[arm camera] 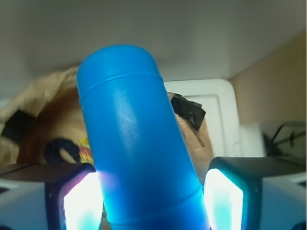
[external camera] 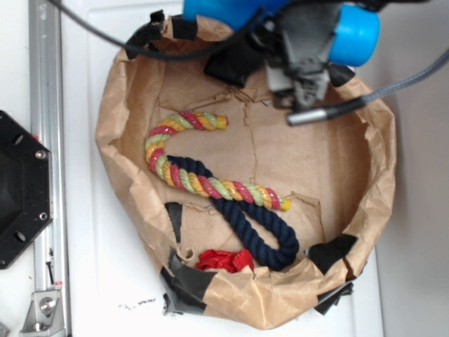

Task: Grab the blue bottle.

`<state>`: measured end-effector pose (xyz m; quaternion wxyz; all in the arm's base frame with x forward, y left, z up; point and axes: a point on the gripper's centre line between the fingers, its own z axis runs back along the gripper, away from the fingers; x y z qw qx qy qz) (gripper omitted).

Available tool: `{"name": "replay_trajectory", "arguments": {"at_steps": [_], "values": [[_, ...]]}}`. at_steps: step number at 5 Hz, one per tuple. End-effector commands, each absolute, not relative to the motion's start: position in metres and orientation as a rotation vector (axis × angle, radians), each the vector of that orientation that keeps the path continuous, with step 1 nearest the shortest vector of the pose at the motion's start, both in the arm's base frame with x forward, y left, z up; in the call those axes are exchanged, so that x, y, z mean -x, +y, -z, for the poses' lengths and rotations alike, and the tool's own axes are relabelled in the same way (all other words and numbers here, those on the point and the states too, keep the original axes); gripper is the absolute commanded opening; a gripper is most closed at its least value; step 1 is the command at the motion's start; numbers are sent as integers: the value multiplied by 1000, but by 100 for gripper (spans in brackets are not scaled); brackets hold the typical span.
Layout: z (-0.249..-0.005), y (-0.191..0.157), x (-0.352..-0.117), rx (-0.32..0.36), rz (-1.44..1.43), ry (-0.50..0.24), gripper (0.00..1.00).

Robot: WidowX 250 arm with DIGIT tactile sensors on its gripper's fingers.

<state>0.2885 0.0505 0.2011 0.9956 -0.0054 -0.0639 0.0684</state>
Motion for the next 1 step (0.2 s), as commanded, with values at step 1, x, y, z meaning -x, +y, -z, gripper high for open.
{"name": "replay_trajectory", "arguments": {"at_steps": [1], "values": [[-211, 30, -269, -37, -629, -138, 0]]}}
